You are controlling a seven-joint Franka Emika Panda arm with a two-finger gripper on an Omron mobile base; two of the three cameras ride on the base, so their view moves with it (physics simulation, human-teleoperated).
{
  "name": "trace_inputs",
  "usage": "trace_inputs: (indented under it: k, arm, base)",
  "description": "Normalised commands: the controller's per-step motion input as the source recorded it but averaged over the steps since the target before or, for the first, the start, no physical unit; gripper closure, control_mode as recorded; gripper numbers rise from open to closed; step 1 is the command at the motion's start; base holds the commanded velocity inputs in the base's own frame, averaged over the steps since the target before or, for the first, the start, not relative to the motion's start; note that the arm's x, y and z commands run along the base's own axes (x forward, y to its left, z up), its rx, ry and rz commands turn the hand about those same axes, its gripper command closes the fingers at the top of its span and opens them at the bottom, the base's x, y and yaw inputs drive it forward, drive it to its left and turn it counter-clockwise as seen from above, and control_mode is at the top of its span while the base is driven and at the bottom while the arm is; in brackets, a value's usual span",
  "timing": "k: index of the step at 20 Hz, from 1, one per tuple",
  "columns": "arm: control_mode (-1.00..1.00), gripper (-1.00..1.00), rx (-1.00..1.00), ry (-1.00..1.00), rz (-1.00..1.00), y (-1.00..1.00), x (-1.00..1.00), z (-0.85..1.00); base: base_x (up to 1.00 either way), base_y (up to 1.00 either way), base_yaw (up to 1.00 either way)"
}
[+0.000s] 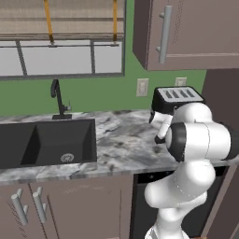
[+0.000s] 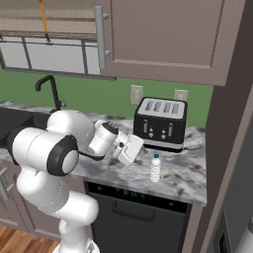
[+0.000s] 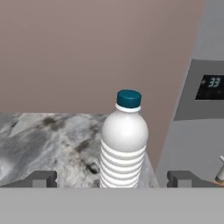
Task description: Take the bottled waters from the counter and place them in the freezer to freeze. Close the freezer door after placing the bottles.
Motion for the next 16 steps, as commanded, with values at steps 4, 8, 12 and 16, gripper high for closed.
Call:
trace_inputs:
  k: [4, 8, 12, 16]
  arm:
    - [-1.00, -1.00, 0.00, 0.01, 0.00, -0.10, 0.08, -0.23]
    - [-1.00, -1.00, 0.00, 0.00, 0.00, -0.06, -0.08, -0.24]
    - [-1.00, -1.00, 0.00, 0.00, 0.00, -0.14, -0.18, -0.11]
    - [-1.00, -1.00, 0.00, 0.00, 0.00, -0.17, -0.07, 0.00]
  base:
    - [0.00, 0.00, 0.00]
    - [0.00, 0.00, 0.00]
    - [0.00, 0.00, 0.00]
    - [0.00, 0.00, 0.00]
